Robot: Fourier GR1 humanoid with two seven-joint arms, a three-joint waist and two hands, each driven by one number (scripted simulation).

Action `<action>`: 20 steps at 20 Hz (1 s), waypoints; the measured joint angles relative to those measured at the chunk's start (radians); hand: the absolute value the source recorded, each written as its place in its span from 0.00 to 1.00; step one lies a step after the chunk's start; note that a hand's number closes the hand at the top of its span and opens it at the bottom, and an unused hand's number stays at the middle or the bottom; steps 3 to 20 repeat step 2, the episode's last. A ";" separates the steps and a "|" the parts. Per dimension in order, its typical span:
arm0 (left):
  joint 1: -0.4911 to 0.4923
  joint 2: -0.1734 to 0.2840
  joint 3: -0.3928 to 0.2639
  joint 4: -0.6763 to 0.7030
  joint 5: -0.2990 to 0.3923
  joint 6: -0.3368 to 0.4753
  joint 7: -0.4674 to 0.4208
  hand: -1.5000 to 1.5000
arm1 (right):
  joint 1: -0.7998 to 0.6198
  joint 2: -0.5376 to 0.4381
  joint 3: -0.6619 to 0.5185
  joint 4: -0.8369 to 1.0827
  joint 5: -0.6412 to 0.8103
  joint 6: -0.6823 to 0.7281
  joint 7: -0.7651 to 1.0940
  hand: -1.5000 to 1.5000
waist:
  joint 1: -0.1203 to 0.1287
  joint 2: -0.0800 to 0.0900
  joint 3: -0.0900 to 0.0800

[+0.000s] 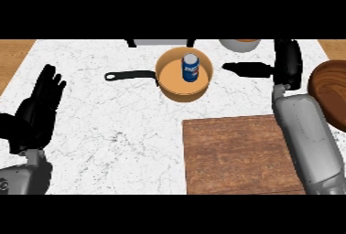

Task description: Pick the can from the cutting board and place it in the pot

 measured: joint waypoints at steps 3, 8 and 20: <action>-0.007 0.009 0.012 0.000 0.010 -0.012 0.009 0.50 | 0.020 -0.016 -0.010 -0.018 -0.012 0.029 0.004 0.00 | 0.001 0.001 0.000; -0.007 0.009 0.012 0.000 0.010 -0.012 0.009 0.50 | 0.020 -0.016 -0.010 -0.018 -0.012 0.029 0.004 0.00 | 0.001 0.001 0.000; -0.007 0.009 0.012 0.000 0.010 -0.012 0.009 0.50 | 0.020 -0.016 -0.010 -0.018 -0.012 0.029 0.004 0.00 | 0.001 0.001 0.000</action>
